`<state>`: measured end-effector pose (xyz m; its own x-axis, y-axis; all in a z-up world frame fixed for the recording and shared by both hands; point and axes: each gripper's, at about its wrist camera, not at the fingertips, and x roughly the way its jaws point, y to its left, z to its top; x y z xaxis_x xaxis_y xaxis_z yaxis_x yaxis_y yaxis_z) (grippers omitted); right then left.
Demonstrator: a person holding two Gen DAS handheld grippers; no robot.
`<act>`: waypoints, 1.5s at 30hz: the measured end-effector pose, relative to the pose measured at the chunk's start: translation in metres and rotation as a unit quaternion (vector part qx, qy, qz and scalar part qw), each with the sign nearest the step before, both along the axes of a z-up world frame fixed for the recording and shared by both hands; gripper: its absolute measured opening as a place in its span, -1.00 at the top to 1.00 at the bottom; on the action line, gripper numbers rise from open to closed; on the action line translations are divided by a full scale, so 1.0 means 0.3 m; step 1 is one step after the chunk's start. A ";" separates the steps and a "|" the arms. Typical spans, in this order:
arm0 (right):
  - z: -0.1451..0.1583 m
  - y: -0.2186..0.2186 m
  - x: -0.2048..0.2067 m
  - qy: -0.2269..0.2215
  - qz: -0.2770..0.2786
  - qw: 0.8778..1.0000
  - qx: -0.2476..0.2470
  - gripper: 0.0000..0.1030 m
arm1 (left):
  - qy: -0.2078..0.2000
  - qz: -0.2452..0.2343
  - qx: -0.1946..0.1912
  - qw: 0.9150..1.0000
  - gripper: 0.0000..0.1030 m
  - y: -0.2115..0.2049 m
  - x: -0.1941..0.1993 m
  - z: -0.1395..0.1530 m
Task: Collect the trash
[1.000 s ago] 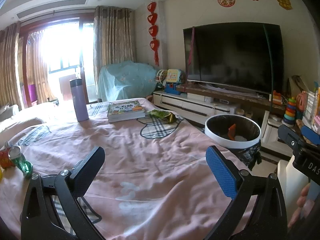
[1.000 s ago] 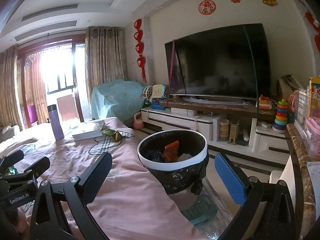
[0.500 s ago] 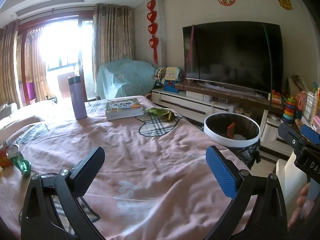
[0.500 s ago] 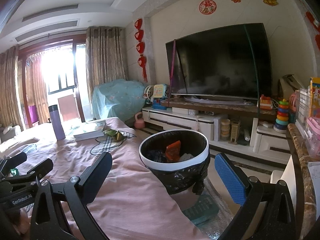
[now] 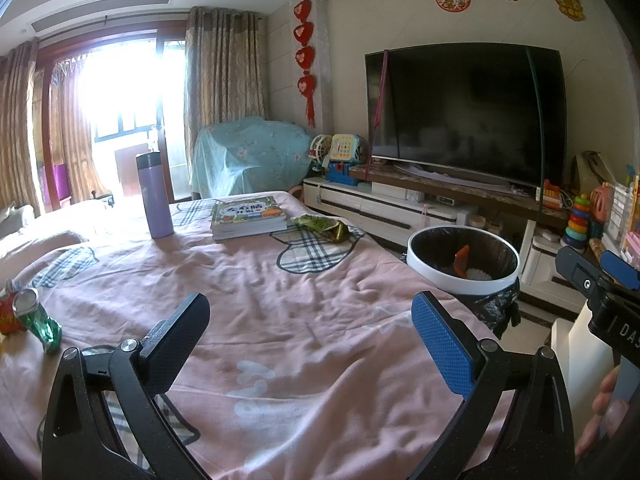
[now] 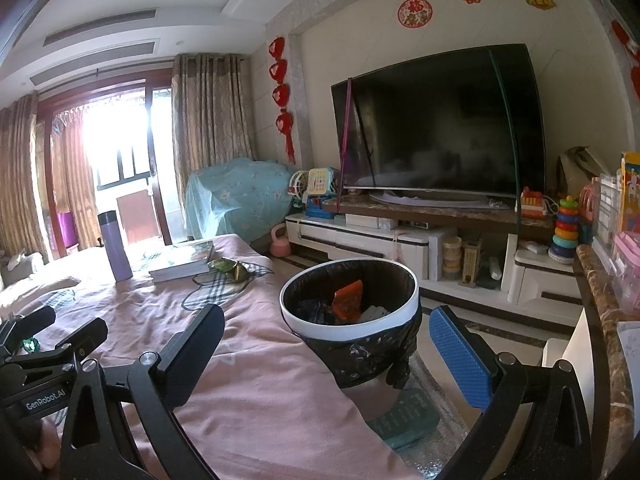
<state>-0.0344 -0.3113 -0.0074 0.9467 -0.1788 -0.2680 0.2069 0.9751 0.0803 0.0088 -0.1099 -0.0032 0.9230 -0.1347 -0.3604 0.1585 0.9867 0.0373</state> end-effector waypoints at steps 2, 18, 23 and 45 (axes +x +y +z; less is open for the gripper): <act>0.000 0.001 0.000 0.000 0.000 1.000 0.000 -1.00 | 0.000 0.001 0.000 1.000 -1.00 -0.001 -0.002 0.001; 0.003 0.020 -0.001 0.000 0.002 1.000 0.000 -1.00 | 0.000 0.001 0.000 1.000 -1.00 -0.001 -0.001 0.001; 0.003 0.027 -0.002 -0.001 0.002 1.000 0.001 -1.00 | 0.000 -0.001 0.000 1.000 -1.00 0.000 -0.002 0.000; -0.017 0.141 -0.005 0.010 0.009 1.000 0.009 -1.00 | 0.013 -0.001 -0.007 1.000 -1.00 0.006 0.007 -0.022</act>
